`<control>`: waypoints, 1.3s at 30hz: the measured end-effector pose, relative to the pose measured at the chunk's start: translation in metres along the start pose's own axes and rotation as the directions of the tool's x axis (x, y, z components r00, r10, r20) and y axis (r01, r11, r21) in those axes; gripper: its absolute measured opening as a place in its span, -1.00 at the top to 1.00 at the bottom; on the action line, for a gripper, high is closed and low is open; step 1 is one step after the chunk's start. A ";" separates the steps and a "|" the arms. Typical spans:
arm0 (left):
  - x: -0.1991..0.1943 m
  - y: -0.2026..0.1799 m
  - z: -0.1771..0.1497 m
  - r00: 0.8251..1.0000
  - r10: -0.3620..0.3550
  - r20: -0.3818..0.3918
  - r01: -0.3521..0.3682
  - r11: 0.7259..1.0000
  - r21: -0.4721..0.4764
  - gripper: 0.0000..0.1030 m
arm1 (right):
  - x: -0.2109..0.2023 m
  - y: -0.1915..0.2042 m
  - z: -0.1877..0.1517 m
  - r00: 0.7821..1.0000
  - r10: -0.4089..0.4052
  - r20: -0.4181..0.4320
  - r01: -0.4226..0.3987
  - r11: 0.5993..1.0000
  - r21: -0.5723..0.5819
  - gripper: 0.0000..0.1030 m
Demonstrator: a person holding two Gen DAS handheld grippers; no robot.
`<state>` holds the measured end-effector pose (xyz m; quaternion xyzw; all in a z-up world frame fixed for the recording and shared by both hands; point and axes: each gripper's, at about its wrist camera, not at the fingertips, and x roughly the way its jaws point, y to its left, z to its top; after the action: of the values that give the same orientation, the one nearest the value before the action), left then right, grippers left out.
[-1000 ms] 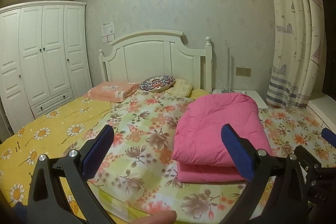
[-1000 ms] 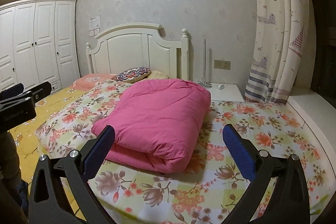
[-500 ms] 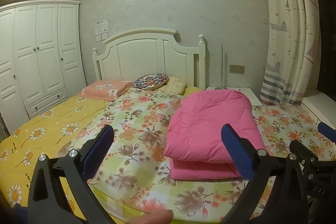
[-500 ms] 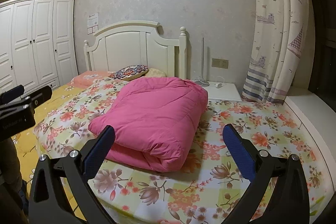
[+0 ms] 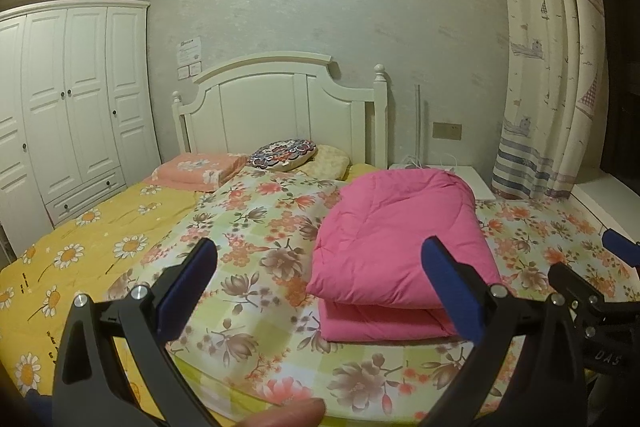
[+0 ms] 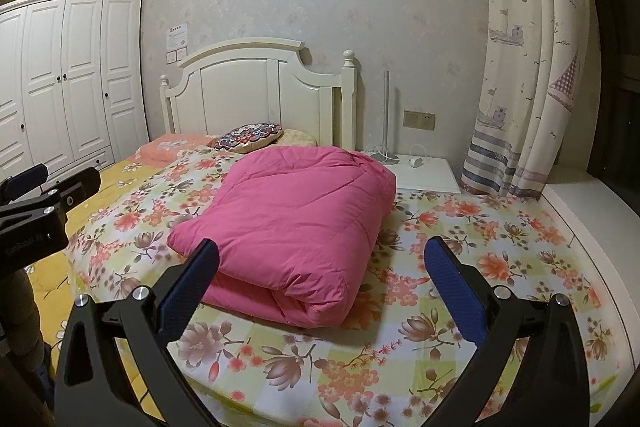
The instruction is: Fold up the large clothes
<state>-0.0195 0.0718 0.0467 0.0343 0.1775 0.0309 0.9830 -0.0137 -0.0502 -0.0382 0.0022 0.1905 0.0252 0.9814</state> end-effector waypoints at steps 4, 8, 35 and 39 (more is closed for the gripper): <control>0.000 0.001 0.000 1.000 -0.001 -0.003 0.001 1.000 0.002 -0.96 | -0.001 0.000 0.000 1.000 0.002 0.000 -0.002 1.000 -0.002 -0.91; 0.000 0.000 -0.001 1.000 -0.002 -0.004 0.002 1.000 0.001 -0.96 | 0.000 0.000 0.001 1.000 0.001 0.000 -0.001 1.000 -0.001 -0.91; 0.001 -0.001 -0.006 1.000 0.004 -0.015 -0.004 1.000 0.001 -0.96 | 0.002 0.003 0.000 1.000 0.007 -0.004 -0.007 1.000 -0.004 -0.91; 0.004 0.000 -0.014 0.998 0.056 0.000 -0.056 0.998 0.013 -0.96 | 0.003 0.002 -0.002 1.000 0.008 -0.007 -0.008 1.000 -0.007 -0.91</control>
<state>-0.0205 0.0730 0.0324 0.0454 0.1768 0.0572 0.9815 -0.0111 -0.0478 -0.0410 -0.0005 0.1939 0.0297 0.9806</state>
